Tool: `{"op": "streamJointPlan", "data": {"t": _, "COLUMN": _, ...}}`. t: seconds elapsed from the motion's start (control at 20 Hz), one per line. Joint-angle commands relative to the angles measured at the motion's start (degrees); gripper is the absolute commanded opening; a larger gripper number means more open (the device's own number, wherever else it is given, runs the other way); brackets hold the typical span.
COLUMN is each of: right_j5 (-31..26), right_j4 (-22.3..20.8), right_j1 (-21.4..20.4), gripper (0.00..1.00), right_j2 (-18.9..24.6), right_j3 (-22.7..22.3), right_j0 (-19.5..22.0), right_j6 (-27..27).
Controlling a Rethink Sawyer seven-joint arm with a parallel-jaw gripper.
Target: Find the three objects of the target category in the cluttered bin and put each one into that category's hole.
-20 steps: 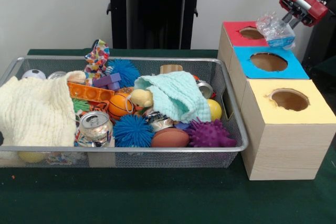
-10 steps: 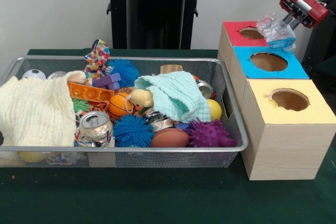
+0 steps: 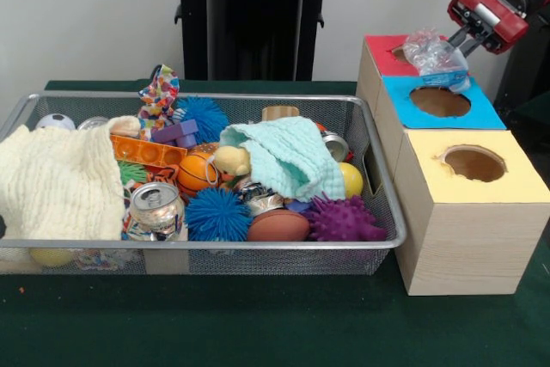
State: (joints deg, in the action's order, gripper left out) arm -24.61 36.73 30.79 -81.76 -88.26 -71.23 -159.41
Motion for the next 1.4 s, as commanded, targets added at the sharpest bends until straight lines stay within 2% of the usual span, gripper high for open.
{"op": "streamJointPlan", "data": {"t": 0.05, "right_j5": 4.2, "right_j4": -1.5, "right_j1": 1.4, "gripper": 0.0, "right_j2": 1.6, "right_j3": 7.9, "right_j0": 3.6, "right_j6": -6.1}}
{"op": "streamJointPlan", "data": {"t": 0.25, "right_j5": 3.1, "right_j4": -1.6, "right_j1": 3.1, "gripper": 0.0, "right_j2": -0.3, "right_j3": 9.3, "right_j0": 4.3, "right_j6": -7.3}}
{"op": "streamJointPlan", "data": {"t": 0.75, "right_j5": -3.7, "right_j4": -0.1, "right_j1": 8.5, "gripper": 0.0, "right_j2": -5.7, "right_j3": 13.0, "right_j0": 4.8, "right_j6": -11.8}}
{"op": "streamJointPlan", "data": {"t": 1.0, "right_j5": -6.0, "right_j4": 0.8, "right_j1": 9.5, "gripper": 0.0, "right_j2": -6.6, "right_j3": 14.2, "right_j0": 4.9, "right_j6": -12.8}}
{"op": "streamJointPlan", "data": {"t": 1.4, "right_j5": -6.1, "right_j4": 1.2, "right_j1": 10.3, "gripper": 0.0, "right_j2": -7.2, "right_j3": 14.7, "right_j0": 5.0, "right_j6": -13.4}}
